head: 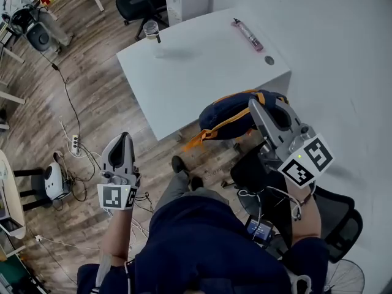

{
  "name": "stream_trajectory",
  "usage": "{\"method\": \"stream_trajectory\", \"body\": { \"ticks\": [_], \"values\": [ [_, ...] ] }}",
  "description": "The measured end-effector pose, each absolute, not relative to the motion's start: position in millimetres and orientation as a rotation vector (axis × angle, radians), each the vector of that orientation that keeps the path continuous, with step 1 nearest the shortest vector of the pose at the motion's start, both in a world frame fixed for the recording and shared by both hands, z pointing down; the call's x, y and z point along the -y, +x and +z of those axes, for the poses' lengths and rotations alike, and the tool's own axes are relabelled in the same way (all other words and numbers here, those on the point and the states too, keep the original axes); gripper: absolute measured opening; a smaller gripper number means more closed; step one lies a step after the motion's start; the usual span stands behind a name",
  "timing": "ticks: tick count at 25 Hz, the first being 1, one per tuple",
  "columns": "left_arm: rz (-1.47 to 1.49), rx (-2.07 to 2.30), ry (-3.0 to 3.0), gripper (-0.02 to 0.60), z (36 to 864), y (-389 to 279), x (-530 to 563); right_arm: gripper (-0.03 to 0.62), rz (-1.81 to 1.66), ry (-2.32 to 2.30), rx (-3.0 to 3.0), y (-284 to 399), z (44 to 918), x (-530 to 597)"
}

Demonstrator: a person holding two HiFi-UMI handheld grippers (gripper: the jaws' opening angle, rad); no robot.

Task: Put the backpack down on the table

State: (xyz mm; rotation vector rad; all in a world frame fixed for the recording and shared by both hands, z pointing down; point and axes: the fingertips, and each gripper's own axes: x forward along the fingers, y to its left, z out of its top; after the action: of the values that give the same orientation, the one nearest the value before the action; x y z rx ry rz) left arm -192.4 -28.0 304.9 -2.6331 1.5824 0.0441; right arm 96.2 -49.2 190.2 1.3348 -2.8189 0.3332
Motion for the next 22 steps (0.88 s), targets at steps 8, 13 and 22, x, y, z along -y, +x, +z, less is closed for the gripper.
{"method": "stream_trajectory", "body": {
  "ticks": [8, 13, 22],
  "values": [
    [0.073, -1.524, -2.630, 0.003, 287, -195, 88, 0.006, 0.269, 1.340, 2.800, 86, 176, 112],
    [0.072, -1.567, -2.591, 0.003, 281, -187, 113, 0.006, 0.237, 1.203, 2.793, 87, 180, 146],
    [0.035, -1.652, -2.541, 0.003, 277, -154, 161, 0.007, 0.218, 1.122, 2.791, 100, 210, 214]
  ]
}}
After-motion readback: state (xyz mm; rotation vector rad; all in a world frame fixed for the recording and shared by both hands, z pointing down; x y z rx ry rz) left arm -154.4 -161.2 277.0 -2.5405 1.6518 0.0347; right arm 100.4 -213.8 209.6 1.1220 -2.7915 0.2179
